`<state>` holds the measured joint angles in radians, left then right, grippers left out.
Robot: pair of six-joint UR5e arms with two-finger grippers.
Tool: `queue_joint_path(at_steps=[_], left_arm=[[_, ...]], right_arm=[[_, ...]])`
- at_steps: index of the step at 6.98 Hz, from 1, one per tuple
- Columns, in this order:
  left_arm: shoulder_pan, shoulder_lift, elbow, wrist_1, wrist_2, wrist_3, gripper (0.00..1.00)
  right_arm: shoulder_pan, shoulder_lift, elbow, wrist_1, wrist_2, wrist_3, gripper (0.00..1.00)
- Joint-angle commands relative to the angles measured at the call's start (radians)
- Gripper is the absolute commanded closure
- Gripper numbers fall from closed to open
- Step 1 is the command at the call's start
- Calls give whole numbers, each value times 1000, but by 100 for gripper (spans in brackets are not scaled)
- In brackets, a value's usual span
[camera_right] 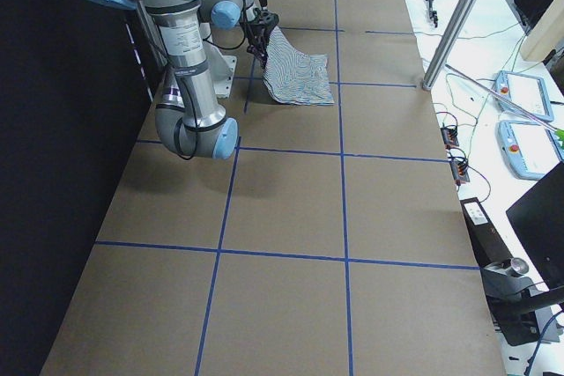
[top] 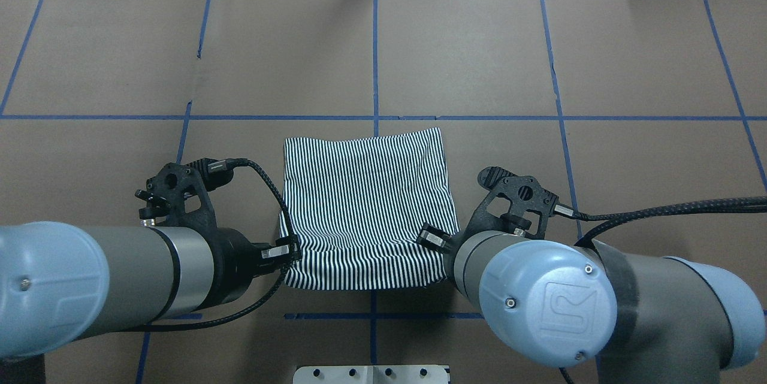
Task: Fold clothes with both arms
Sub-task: 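Lift the near edge with both grippers and fold it away from the robot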
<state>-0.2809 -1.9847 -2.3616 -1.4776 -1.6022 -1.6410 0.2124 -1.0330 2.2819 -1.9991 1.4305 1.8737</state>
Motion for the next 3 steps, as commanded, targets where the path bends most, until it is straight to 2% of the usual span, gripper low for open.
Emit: queue_joint_path(at_steps=[1,3], left_arm=[[-64,-32,132,-27,2,88,100],[-156,-42,276,-128,1,160,100]], right_arm=[[40,74,-152,44,-5,-30,100],[117,100,-348,230,-5,-79,100]])
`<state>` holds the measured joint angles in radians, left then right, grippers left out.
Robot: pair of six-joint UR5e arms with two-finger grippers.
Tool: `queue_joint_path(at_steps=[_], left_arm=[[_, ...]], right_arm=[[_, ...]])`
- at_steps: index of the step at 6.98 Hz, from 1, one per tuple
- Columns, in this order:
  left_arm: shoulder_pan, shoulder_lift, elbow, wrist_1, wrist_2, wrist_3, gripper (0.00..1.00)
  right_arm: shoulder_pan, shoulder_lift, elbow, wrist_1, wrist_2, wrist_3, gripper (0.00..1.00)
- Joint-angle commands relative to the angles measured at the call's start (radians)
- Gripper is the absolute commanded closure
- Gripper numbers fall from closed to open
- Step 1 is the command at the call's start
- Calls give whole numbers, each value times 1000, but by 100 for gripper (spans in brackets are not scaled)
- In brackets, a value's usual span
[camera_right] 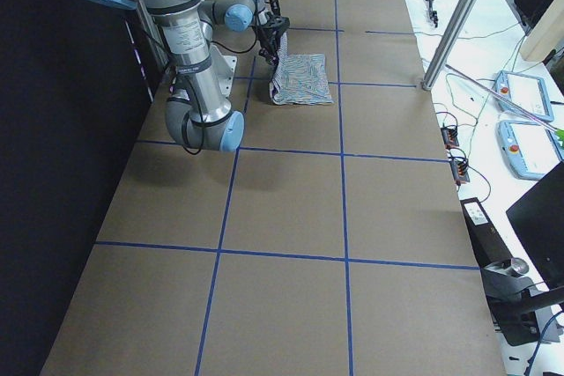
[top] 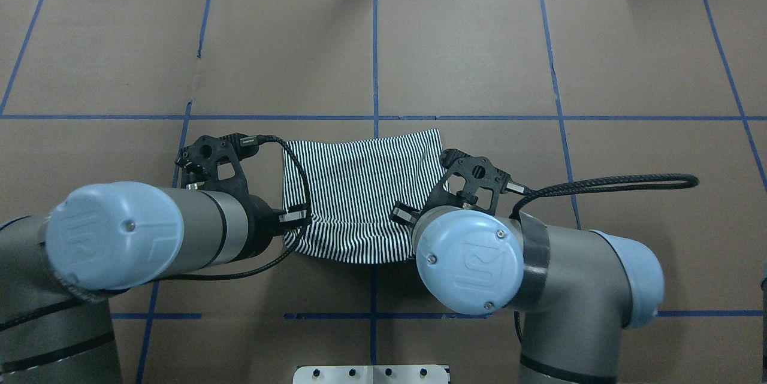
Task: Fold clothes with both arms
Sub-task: 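Lift the near edge with both grippers and fold it away from the robot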
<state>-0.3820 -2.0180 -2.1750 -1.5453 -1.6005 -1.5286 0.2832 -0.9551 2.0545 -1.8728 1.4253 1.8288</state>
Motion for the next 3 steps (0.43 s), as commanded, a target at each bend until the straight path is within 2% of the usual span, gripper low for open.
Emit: queue_joint_path(at_steps=[1,3], left_arm=[[-92,-10,165,-125,-1,82,100],[-139,-13,298,-247,-1,100,100]], right_arm=[[86,60,-228,179,1,-49,100],[125,114,-417,309,1,-77,100]])
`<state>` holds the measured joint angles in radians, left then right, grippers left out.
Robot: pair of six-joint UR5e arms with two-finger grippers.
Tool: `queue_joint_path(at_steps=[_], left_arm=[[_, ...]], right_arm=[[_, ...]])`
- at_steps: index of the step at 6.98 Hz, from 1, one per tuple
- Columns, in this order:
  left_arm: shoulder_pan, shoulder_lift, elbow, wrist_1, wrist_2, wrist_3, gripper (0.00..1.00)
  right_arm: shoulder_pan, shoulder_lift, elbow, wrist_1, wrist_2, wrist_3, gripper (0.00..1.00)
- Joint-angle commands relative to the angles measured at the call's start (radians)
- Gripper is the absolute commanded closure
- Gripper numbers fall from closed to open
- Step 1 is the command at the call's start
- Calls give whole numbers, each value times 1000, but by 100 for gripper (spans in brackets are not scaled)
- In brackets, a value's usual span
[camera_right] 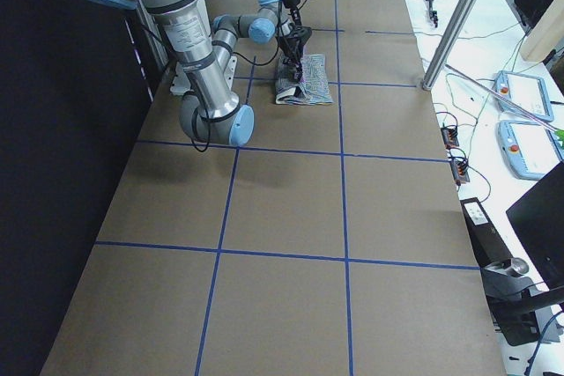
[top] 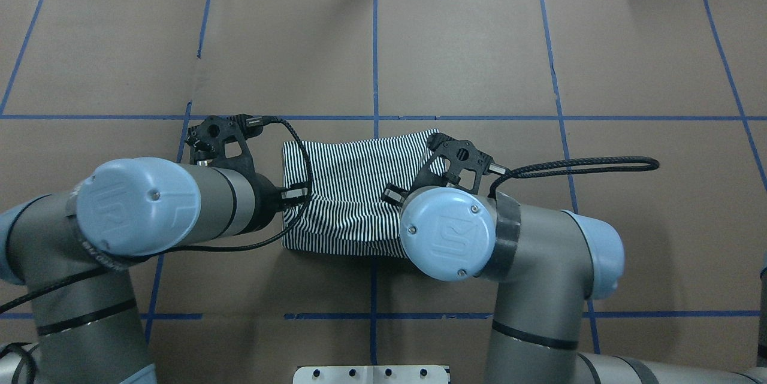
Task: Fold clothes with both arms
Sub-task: 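Lift the near edge with both grippers and fold it away from the robot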
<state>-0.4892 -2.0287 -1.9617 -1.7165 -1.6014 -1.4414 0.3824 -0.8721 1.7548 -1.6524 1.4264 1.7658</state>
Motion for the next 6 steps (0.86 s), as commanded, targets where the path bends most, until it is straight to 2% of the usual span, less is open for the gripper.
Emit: queue_joint_path(at_steps=[1,2,5,6], left_arm=[[-46,-22,154,-119,0,30,100],[-52,-30,199,-144,0,35,100],[-52,-36,248,-160,0,38,100],[-52,-35,245,-160,0,109,1]], right_arm=[[35,36,-150,120,0,-16,100],[41,44,-168,120,0,-23,100],[43,44,-182,121,0,-67,100],[46,47,-185,120,0,-90,43]])
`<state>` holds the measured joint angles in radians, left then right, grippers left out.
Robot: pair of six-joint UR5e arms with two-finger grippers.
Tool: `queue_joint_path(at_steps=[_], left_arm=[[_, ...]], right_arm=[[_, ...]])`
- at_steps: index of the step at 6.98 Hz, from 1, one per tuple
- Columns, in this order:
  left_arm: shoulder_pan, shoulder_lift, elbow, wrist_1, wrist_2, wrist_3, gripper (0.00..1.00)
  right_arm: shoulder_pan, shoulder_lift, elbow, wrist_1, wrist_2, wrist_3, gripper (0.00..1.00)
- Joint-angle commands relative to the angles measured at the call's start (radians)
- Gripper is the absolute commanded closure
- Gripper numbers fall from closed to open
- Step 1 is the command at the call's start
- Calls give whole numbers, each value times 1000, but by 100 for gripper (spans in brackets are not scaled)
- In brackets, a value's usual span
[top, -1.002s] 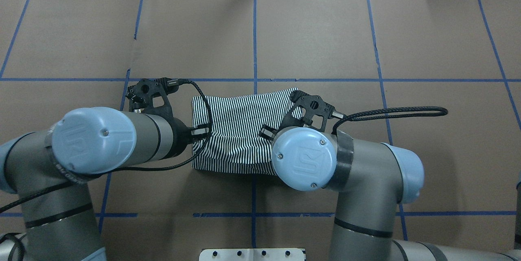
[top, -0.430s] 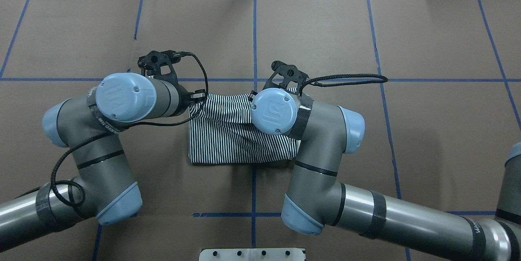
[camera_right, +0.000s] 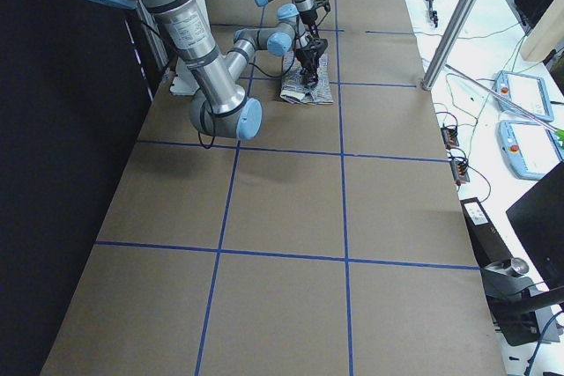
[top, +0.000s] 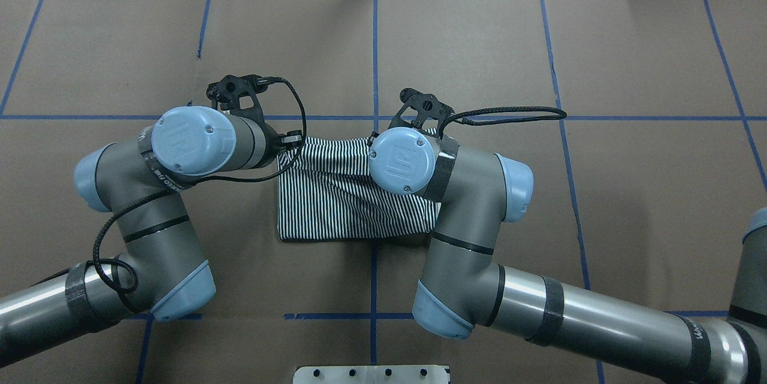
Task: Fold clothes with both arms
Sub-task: 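Lift the near edge with both grippers and fold it away from the robot, then open both grippers and raise the left arm off the shirt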
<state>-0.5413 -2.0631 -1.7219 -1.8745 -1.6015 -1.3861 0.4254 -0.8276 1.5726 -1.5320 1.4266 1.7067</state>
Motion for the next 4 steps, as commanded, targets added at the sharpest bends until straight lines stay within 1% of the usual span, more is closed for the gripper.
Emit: queue_joint_path(at_steps=[1,2,3,4], left_arm=[[-21,7,-17,-29,-6,147,0],[-75,20,-30,-55,-46,248,0],[-136,29,-30,-57,-133,348,0],[-147,40,-28,-58,-140,363,0]], right_arm=[[12,33,-2,-14,6,-73,0],[18,65,-2,-39,15,-108,0],[15,71,4,-43,41,-139,0],[6,68,-2,-45,44,-204,0]])
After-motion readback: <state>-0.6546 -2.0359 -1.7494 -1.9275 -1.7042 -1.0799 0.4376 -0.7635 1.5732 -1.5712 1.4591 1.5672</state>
